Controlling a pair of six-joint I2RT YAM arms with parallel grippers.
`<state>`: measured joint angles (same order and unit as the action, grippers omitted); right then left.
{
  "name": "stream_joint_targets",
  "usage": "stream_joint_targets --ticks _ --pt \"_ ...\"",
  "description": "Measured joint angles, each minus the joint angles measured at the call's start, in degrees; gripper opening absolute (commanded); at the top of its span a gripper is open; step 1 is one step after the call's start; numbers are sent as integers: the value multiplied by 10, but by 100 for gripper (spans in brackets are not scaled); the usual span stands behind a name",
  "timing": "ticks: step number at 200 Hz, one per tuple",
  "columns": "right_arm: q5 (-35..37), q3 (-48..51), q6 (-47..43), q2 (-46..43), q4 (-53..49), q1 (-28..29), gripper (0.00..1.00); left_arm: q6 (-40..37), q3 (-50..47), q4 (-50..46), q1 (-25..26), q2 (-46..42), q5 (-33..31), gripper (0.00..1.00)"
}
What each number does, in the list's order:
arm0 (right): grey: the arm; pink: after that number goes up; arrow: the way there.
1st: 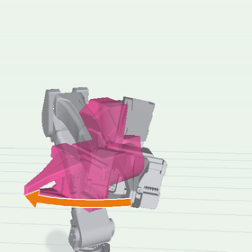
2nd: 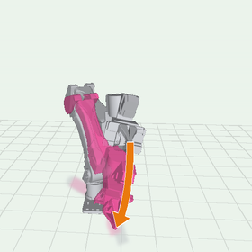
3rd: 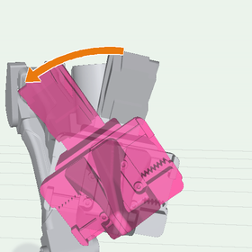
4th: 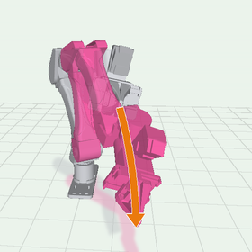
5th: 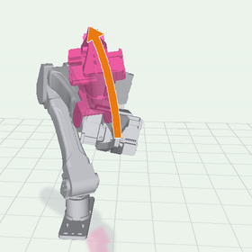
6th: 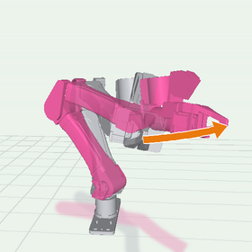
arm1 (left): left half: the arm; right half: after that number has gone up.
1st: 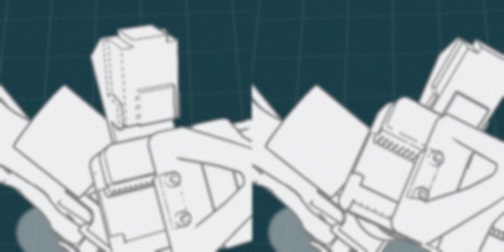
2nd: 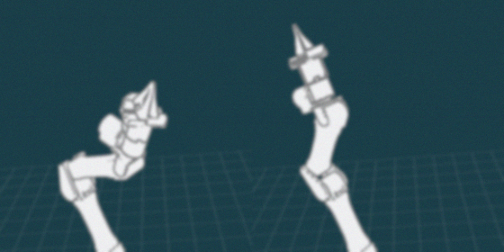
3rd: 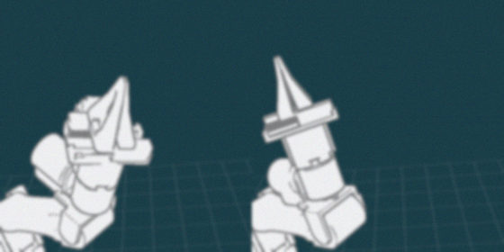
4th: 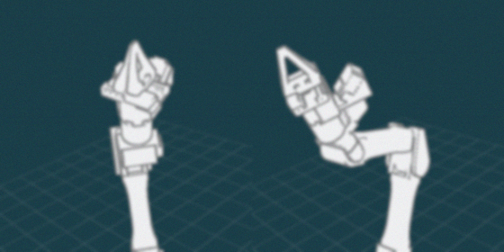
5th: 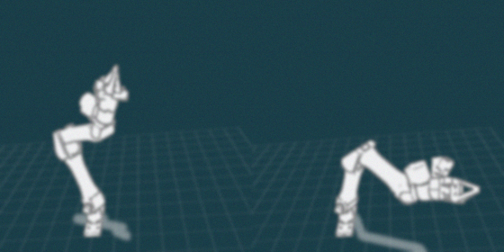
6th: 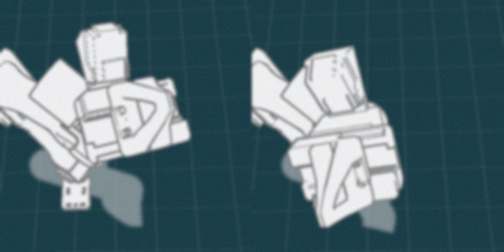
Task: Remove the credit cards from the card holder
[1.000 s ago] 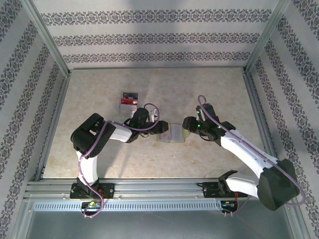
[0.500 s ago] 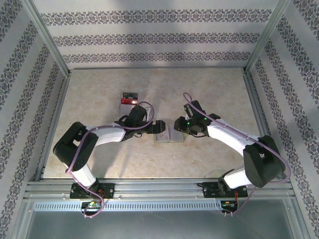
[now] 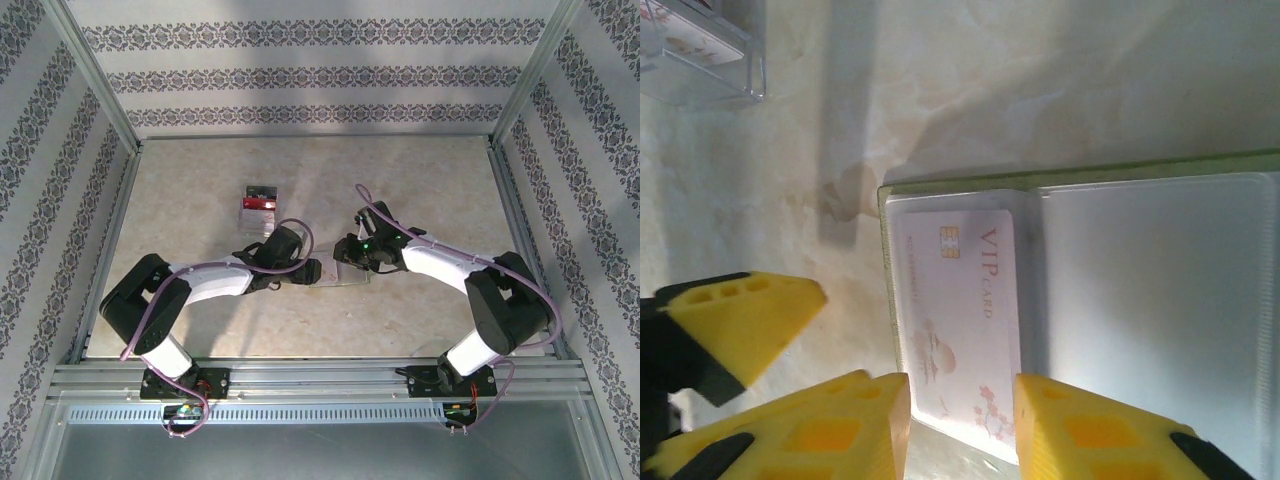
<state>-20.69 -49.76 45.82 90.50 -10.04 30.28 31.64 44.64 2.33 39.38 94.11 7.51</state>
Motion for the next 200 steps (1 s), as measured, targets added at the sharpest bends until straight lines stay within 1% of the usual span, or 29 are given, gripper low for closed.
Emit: stream_joint_targets --ticks 22,38,105,141,200 --pt "-13 0 5 20 10 0 33 -1 4 5 3 20 -5 42" --pt "-18 0 8 31 17 0 33 1 14 16 7 33 4 36" --pt "-49 7 10 63 53 -9 33 5 20 37 11 51 12 30" --pt "-52 9 10 68 57 -9 33 7 20 43 11 53 13 24" --pt "-51 21 10 68 63 -13 33 10 20 47 11 54 14 21"
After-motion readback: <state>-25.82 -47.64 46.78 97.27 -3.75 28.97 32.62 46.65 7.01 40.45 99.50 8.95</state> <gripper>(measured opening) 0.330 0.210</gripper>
